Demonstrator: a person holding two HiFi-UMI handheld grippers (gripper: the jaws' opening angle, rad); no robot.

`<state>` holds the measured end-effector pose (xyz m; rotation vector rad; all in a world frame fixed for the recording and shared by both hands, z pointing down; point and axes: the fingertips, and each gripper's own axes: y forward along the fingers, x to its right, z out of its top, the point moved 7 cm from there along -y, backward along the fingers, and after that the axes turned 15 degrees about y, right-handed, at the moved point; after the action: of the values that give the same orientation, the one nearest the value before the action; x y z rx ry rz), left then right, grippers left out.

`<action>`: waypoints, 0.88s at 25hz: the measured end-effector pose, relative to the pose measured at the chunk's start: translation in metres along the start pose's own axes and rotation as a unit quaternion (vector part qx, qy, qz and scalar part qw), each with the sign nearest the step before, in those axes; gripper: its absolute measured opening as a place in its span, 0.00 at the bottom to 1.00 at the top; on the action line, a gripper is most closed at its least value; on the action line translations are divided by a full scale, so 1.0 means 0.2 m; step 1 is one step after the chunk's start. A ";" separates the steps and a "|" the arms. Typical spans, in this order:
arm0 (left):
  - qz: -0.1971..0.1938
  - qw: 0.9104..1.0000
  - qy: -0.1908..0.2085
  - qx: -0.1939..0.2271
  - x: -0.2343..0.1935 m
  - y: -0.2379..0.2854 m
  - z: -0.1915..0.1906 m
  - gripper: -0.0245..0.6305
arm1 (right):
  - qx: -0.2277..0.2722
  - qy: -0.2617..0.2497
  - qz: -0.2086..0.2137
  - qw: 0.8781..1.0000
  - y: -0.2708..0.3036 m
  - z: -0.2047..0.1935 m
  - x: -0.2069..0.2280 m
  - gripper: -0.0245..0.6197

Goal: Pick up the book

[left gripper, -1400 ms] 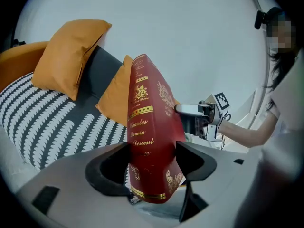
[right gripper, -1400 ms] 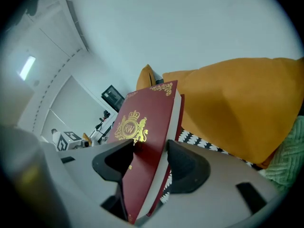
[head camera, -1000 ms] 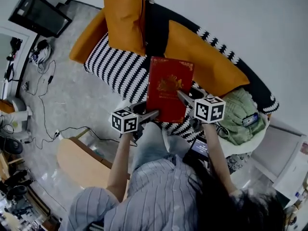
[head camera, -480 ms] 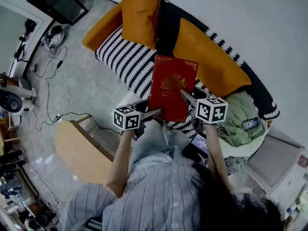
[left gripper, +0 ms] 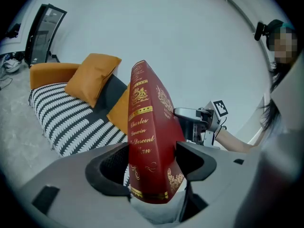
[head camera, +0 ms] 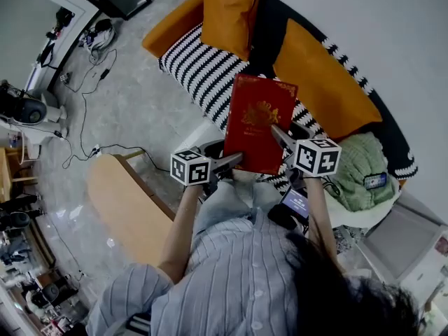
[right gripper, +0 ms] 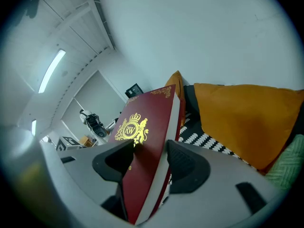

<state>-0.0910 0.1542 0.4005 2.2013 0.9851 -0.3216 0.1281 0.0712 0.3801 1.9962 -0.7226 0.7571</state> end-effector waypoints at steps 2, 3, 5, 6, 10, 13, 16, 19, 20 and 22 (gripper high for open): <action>0.002 1.000 -0.003 0.001 0.00 -0.05 -0.02 0.53 | -0.004 -0.004 0.002 1.000 0.01 -0.02 -0.04 0.40; 0.003 1.000 -0.004 0.001 -0.01 -0.07 -0.03 0.53 | -0.006 -0.006 0.003 1.000 0.02 -0.04 -0.06 0.40; 0.004 1.000 -0.004 0.002 -0.02 -0.11 -0.04 0.53 | -0.008 -0.009 0.004 1.000 0.04 -0.06 -0.09 0.40; 0.004 1.000 -0.004 0.003 -0.02 -0.13 -0.05 0.53 | -0.008 -0.009 0.004 1.000 0.05 -0.07 -0.11 0.40; -0.003 1.000 -0.002 0.010 -0.04 -0.20 -0.09 0.53 | -0.001 -0.009 -0.001 1.000 0.06 -0.14 -0.16 0.40; -0.012 1.000 0.004 0.012 -0.08 -0.29 -0.10 0.53 | 0.012 -0.004 -0.007 1.000 0.08 -0.19 -0.24 0.40; -0.025 1.000 0.011 0.014 -0.10 -0.39 -0.13 0.53 | 0.027 0.001 -0.015 1.000 0.08 -0.27 -0.34 0.40; -0.036 0.999 0.018 0.020 -0.13 -0.49 -0.16 0.53 | 0.041 -0.001 -0.023 0.999 0.09 -0.35 -0.43 0.40; -0.039 0.999 0.021 0.023 -0.13 -0.53 -0.17 0.53 | 0.046 -0.001 -0.025 0.999 0.09 -0.38 -0.46 0.40; -0.044 0.998 0.025 0.025 -0.14 -0.59 -0.21 0.53 | 0.054 0.001 -0.029 0.998 0.09 -0.44 -0.51 0.40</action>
<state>-0.1992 0.2231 0.3856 2.2252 1.1145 -0.3354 0.0268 0.1599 0.3540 2.1044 -0.6303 0.7783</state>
